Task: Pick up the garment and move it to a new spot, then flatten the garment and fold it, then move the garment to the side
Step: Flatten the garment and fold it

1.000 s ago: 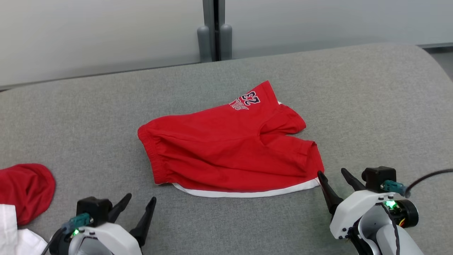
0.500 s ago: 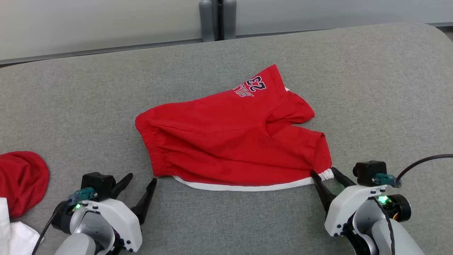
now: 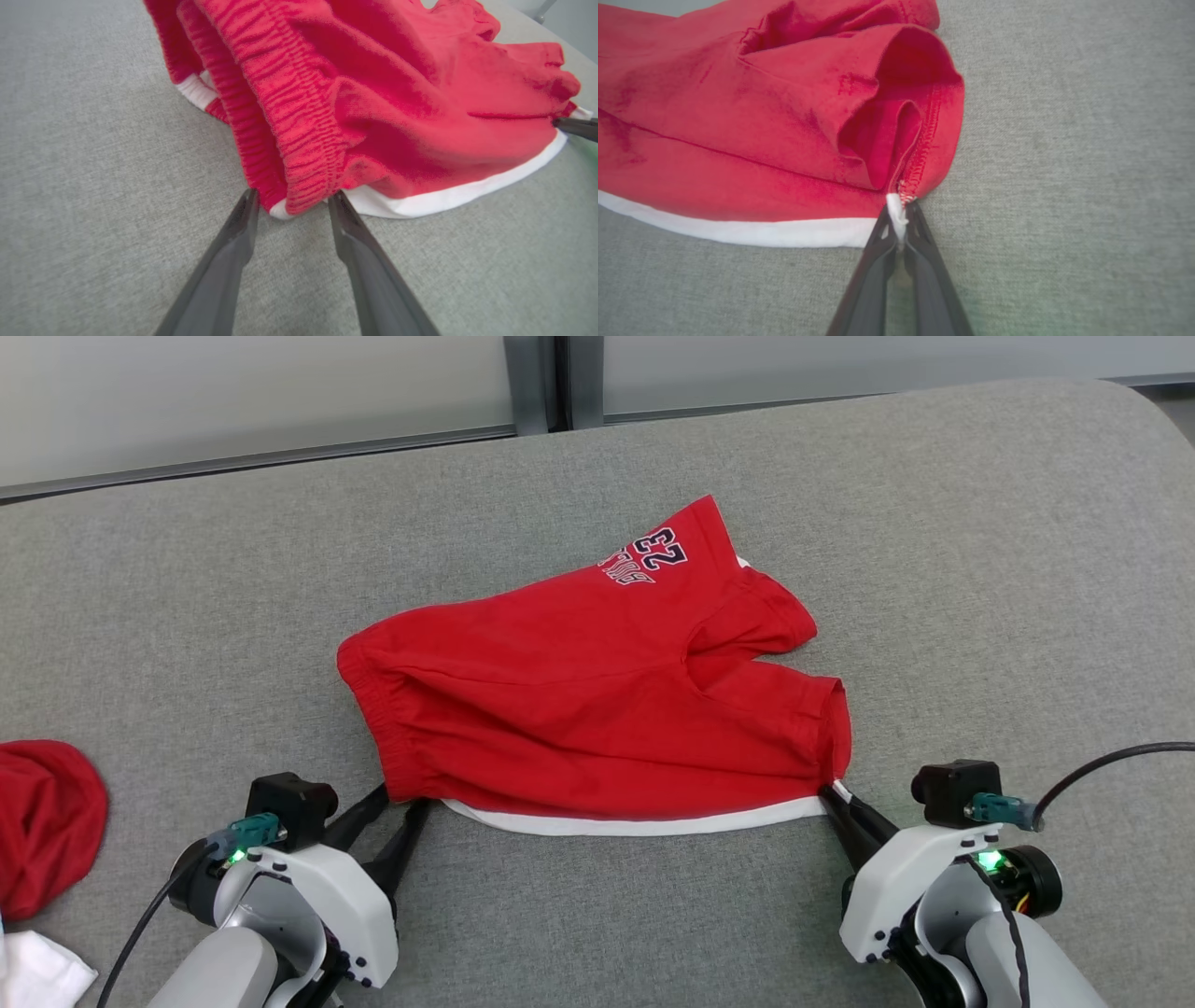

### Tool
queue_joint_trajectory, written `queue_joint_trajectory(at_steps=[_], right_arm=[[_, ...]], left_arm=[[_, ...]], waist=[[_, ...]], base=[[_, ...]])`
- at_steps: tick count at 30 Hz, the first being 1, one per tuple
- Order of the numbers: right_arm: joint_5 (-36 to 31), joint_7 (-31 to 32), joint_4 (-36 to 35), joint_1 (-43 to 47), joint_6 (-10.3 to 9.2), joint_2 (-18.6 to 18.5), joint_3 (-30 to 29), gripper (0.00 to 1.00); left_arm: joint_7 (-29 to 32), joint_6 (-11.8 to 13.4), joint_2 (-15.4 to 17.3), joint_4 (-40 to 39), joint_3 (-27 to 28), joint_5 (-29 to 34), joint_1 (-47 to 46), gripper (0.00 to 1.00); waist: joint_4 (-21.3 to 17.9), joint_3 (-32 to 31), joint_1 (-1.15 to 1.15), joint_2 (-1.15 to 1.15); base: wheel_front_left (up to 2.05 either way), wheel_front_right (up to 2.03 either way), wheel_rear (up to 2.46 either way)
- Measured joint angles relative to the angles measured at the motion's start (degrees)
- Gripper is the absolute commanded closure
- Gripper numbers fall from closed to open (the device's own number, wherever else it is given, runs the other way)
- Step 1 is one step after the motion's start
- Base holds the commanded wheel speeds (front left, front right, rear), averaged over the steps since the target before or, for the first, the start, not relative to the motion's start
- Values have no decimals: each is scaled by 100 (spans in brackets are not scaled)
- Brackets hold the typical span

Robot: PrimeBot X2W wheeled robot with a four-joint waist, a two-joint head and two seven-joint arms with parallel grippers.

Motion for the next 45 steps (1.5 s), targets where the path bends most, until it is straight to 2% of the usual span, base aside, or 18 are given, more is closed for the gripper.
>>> queue_joint_trajectory(at_steps=[1, 10, 16, 19, 21, 24, 31, 37, 42, 45], right_arm=[[5, 0, 15, -6, 0, 0, 16, 100], [225, -304, -18, -21, 0, -24, 126, 100], [893, -601, -749, 42, 0, -198, 152, 100], [1173, -638, -1189, 19, 0, -372, 131, 100], [1366, -511, -1430, -203, 0, -521, 120, 100], [1594, -385, -1500, -683, 0, -615, 101, 100], [2423, -55, -1263, -2499, 0, -769, 123, 100], [3078, -33, -486, -4496, 0, -791, 132, 100], [3339, -464, 68, -5871, 0, -798, 137, 100], [3461, -720, 345, -6461, 1, -890, 141, 100]], left_arm=[[-37, 0, 25, 4, -45, -32, -22, 100], [-247, 0, 302, 27, -321, -397, -91, 100], [-32, 0, 563, -565, -345, -813, 59, 100], [399, -1, 858, -1056, -343, -984, -17, 100], [961, 0, 1206, -1465, -349, -1145, -402, 100], [1401, -1, 1451, -1635, -323, -1341, -1140, 100], [2308, -1, 1656, -1177, -525, -1738, -3336, 100], [2493, -1, 1506, -218, -735, -1896, -5364, 100], [2223, -4, 1210, 632, -894, -1896, -6713, 100], [1964, -8, 1025, 1036, -1015, -1906, -7303, 100]], waist=[[1, -3, 0, 0], [21, -163, 0, 0], [25, -355, 0, 0], [36, -347, 0, 0], [38, -240, 0, 0], [44, -57, 0, 0], [60, 608, 0, 0], [40, 1324, 0, 0], [30, 1763, 0, 0], [61, 1822, 0, 0]], base=[[0, 0, 0], [0, 0, 0], [0, 0, 0], [0, 0, 0], [0, 0, 0], [0, 0, 0], [0, 0, 0], [0, 0, 0], [0, 0, 0], [0, 0, 0]])
